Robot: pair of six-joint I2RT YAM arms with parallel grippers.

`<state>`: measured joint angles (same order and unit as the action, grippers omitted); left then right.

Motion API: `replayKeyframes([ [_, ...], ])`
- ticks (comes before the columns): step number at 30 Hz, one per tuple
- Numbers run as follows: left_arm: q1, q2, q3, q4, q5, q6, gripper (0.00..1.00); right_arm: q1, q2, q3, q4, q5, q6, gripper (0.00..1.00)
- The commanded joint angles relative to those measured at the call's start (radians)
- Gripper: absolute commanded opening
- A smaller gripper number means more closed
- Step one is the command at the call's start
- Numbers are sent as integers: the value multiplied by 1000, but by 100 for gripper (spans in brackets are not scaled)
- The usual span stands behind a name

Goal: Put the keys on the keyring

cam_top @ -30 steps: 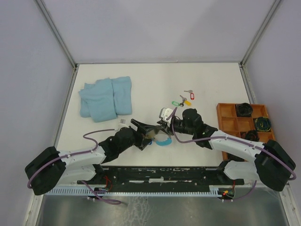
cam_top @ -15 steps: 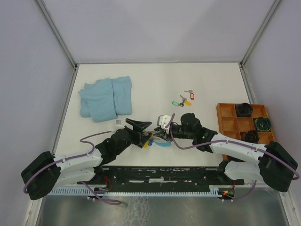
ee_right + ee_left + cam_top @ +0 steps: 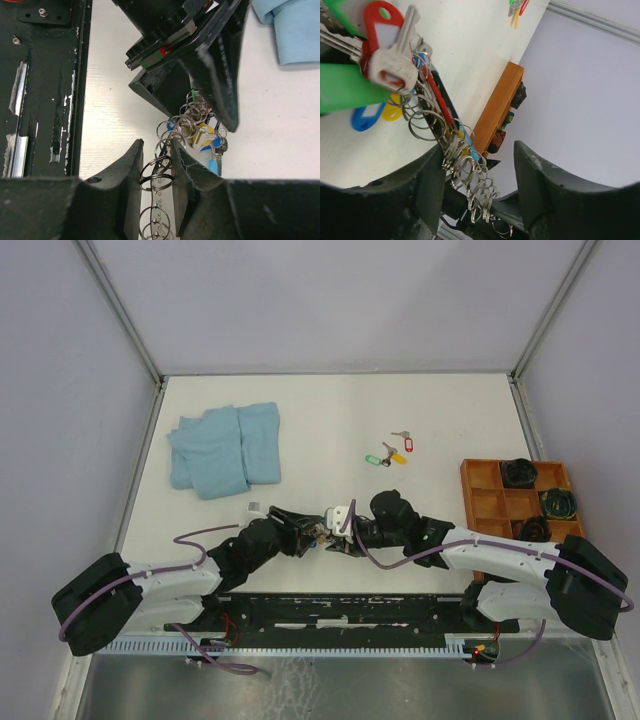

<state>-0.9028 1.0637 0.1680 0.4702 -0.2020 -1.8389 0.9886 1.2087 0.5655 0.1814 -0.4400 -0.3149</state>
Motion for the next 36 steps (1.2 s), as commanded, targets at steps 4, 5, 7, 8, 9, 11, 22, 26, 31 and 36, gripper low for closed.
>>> replayKeyframes([
  [4, 5, 56, 19, 101, 15, 22, 43, 10, 8, 39, -42, -4, -39, 5],
  [5, 4, 67, 19, 114, 17, 29, 38, 9, 5, 37, -42, -1, -38, 6],
  [7, 5, 80, 20, 130, 12, 51, 23, 10, 0, 37, -49, 5, -36, 10],
  [8, 5, 81, 22, 130, 3, 70, 15, 10, -3, 36, -51, 10, -30, 12],
  [9, 5, 78, 28, 123, -8, 93, 9, 9, -8, 36, -56, 16, -22, 15],
  [11, 5, 62, 45, 82, -33, 144, 3, 9, -26, 36, -67, 26, -1, 22],
  [22, 5, -32, 109, -47, -239, 551, 3, 9, -151, 38, -137, 134, 180, 58],
  [26, 5, -28, 116, -9, -251, 717, 3, 7, -156, 36, -122, 184, 200, 60],
  [31, 5, -23, 132, 22, -237, 917, 3, -6, -83, 59, -87, 191, 210, 60],
  [36, 5, -27, 119, 99, -207, 1080, 3, -30, 16, 77, -2, 178, 243, 61],
])
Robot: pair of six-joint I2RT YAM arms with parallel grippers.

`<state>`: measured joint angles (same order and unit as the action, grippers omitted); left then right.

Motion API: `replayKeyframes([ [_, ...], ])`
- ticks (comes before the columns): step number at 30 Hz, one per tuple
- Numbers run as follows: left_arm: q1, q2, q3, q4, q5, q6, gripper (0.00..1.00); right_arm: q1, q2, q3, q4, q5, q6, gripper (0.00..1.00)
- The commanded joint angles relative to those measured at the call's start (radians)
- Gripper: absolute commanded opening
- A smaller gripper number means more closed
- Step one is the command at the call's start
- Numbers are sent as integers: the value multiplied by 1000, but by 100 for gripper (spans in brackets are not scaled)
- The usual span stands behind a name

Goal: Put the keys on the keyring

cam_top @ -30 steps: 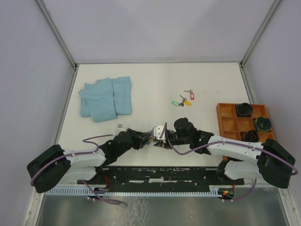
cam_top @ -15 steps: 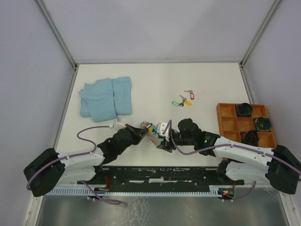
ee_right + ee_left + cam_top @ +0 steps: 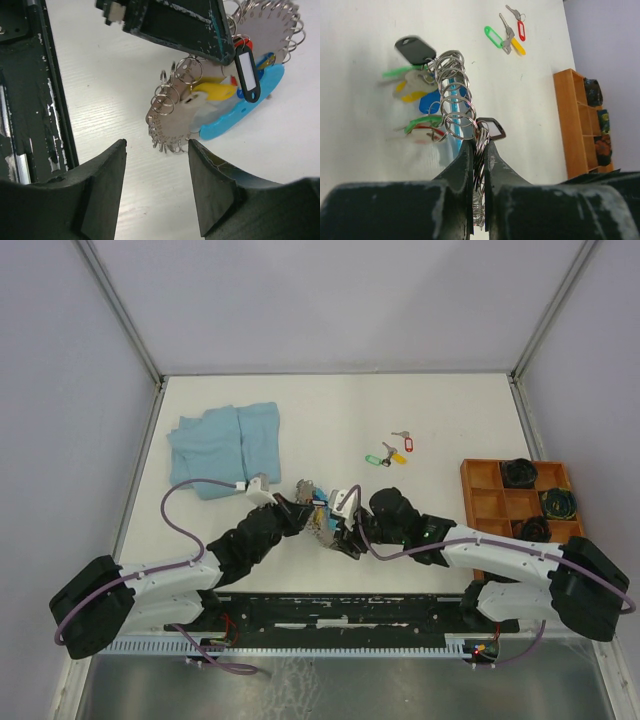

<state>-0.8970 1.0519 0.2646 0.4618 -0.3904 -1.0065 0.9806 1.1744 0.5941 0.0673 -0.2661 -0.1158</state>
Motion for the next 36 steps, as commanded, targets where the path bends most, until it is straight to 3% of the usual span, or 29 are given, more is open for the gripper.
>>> replayKeyframes([
  [1, 0, -15, 17, 127, -8, 279, 3, -34, 67, 44, 140, -13, 54, 60],
  [8, 0, -2, -2, 230, 62, 449, 3, -134, 129, -19, 388, -219, 113, 58],
  [12, 0, 1, 6, 241, 69, 468, 3, -141, 166, -9, 407, -294, 94, 54],
  [19, 0, 1, 41, 152, 21, 379, 3, -141, 179, -8, 385, -303, 62, 47],
  [36, -2, -24, 50, 48, 6, 163, 3, -141, 260, -44, 490, -342, 52, 44],
])
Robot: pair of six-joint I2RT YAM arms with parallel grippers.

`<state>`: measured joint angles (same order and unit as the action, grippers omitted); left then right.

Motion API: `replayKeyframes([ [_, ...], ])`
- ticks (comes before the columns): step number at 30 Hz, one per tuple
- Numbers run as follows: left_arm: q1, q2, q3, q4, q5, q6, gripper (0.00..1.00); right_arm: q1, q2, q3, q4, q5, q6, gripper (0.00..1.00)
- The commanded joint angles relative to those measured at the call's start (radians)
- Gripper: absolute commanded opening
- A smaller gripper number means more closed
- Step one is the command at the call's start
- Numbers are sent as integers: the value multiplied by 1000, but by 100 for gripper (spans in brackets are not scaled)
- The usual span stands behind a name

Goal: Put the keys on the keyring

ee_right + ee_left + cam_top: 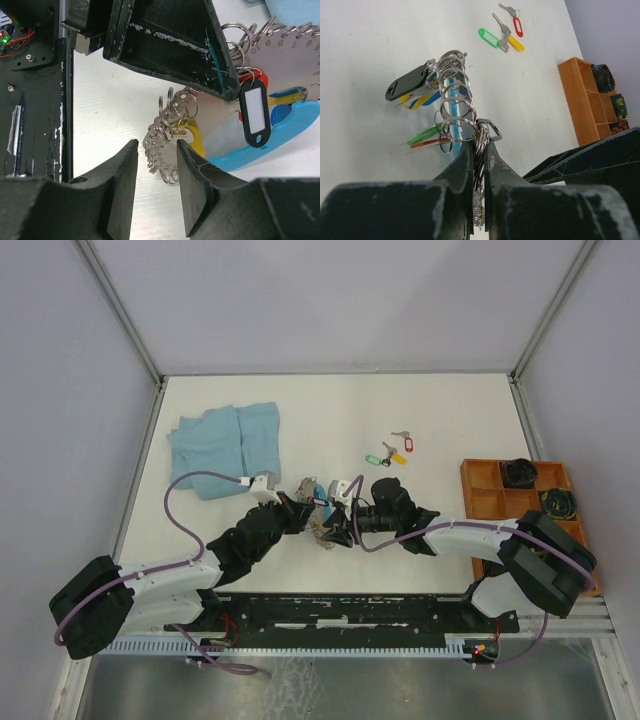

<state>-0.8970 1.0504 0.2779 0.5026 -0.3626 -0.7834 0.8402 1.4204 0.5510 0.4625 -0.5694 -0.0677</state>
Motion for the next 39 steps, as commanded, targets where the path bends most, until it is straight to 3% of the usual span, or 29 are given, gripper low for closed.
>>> replayKeyframes([
  [1, -1, -23, 35, 7, -21, -66, 3, -1, 17, 0, 97, -41, 4, 44],
  [12, 0, -25, 24, 14, -28, -128, 3, -2, 57, 10, 115, -87, 30, 42],
  [25, -1, -15, 14, -5, -63, -187, 3, 0, 16, 44, 21, -152, 56, 25],
  [30, -1, -15, 14, -8, -59, -193, 3, 0, 14, 44, 19, -101, 60, 25],
  [39, -1, -29, 29, -61, -70, -219, 3, 16, -1, 46, 44, -34, 71, 34],
])
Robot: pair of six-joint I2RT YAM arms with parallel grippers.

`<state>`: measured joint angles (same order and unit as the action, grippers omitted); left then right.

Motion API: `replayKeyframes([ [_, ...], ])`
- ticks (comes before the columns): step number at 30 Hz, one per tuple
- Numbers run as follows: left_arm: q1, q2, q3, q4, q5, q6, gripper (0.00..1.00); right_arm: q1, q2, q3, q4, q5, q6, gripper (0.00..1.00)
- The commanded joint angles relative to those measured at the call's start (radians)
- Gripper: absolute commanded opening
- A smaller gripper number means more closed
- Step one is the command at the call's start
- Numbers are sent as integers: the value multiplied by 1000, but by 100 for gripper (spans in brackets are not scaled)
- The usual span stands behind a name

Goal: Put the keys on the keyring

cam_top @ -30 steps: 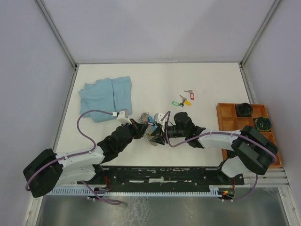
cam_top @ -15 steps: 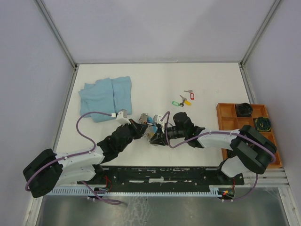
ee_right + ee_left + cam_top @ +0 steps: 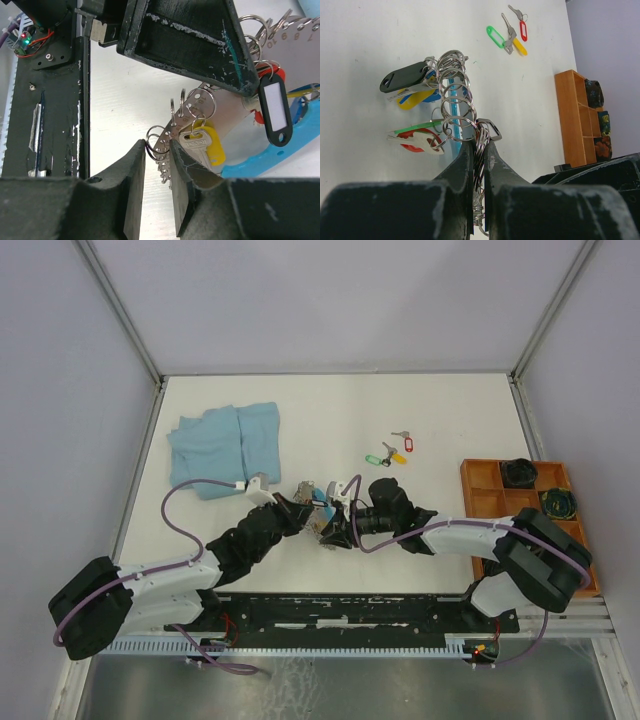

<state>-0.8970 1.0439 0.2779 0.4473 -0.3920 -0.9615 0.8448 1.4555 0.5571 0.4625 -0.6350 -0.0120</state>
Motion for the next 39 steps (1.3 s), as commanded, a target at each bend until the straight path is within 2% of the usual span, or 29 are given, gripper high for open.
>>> replayKeyframes([
  [1, 0, -22, 35, -20, -43, -43, 3, 16, -36, 42, 43, 36, 16, 35],
  [7, 0, -22, 68, -94, -48, -63, 3, 32, -35, 54, 11, 79, 7, 36],
  [21, -1, -9, 121, -200, -44, -71, 3, 36, -63, 76, -80, 131, -33, 24],
  [39, -2, -8, 183, -306, -35, -59, 3, 43, -52, 139, -180, 126, -69, 31],
])
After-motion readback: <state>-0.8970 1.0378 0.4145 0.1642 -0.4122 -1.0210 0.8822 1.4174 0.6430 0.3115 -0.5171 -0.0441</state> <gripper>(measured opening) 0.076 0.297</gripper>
